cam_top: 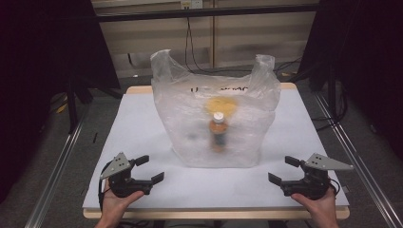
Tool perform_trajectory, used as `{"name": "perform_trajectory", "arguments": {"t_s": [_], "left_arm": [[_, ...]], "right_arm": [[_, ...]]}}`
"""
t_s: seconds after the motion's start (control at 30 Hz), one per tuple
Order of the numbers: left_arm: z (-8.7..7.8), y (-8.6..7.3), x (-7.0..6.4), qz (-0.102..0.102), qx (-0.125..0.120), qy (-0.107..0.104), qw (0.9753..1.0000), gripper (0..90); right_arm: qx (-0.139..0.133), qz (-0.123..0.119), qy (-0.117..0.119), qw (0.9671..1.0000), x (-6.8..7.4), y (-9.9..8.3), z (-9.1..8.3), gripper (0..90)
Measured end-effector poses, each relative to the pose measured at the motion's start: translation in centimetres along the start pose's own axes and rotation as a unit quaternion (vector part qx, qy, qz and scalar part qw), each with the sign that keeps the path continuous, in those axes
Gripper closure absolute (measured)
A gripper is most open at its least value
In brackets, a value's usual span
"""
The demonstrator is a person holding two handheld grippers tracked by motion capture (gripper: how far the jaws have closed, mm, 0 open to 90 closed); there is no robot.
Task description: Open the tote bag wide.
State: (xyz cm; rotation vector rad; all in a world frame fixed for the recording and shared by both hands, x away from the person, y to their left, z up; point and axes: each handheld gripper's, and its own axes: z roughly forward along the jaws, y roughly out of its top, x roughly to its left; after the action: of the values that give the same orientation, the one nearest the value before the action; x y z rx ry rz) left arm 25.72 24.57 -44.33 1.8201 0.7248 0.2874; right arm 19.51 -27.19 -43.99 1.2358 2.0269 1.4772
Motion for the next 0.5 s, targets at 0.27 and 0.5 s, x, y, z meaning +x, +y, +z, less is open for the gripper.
{"name": "perform_trajectory", "arguments": {"t_s": [0.27,0.5], "left_arm": [[0.20,0.00,0.15,-0.005,-0.002,0.002,1.0000,13.6],[0.65,0.03,-0.14,0.002,0.003,-0.005,1.0000,27.7]], "right_arm": [[0.005,-0.002,-0.004,1.0000,-0.17,0.06,0.03,9.6],[-0.002,0.000,0.002,1.0000,-0.29,0.24,0.03,24.3]]}}
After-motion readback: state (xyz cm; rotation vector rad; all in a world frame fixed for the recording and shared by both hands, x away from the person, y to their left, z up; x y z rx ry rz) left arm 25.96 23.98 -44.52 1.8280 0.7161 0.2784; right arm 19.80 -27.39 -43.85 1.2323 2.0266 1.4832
